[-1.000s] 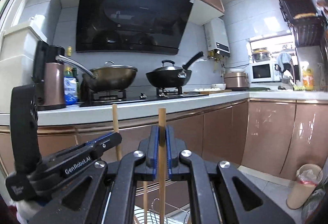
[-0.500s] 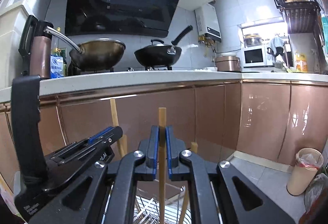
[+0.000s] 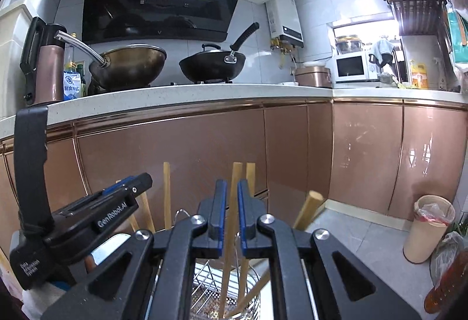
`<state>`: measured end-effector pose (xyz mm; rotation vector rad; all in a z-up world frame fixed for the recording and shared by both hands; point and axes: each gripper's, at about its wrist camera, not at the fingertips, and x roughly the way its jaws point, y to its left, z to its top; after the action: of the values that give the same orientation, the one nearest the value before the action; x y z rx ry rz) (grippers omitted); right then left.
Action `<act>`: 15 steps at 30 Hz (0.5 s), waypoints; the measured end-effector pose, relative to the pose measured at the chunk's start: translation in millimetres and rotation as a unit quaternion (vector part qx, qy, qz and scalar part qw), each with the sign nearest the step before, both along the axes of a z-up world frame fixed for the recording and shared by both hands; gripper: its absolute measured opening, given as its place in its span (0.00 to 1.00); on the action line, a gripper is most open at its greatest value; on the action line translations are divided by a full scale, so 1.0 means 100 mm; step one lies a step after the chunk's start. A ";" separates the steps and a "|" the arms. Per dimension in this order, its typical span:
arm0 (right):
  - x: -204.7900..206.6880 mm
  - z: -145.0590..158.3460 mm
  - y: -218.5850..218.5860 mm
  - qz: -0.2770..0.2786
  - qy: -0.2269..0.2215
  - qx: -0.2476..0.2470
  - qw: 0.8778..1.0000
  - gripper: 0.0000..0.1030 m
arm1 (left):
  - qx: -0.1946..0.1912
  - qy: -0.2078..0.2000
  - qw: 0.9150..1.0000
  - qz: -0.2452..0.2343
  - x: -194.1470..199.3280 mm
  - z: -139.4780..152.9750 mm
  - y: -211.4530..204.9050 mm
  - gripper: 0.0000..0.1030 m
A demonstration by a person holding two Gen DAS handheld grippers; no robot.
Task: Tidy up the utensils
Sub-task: 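Lower the chopsticks into the wire holder and open both grippers, then move both open grippers back down to the remaining chopsticks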
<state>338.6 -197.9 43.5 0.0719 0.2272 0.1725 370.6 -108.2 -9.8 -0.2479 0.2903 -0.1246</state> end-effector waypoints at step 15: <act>-0.92 0.53 0.08 -0.005 0.007 -0.014 1.000 0.25 | 0.044 -0.016 0.999 -0.020 -0.99 0.77 0.35 0.49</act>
<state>247.0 -190.3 96.7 0.0472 0.2422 0.1588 272.1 -72.8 67.2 -0.1522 0.2684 -0.1555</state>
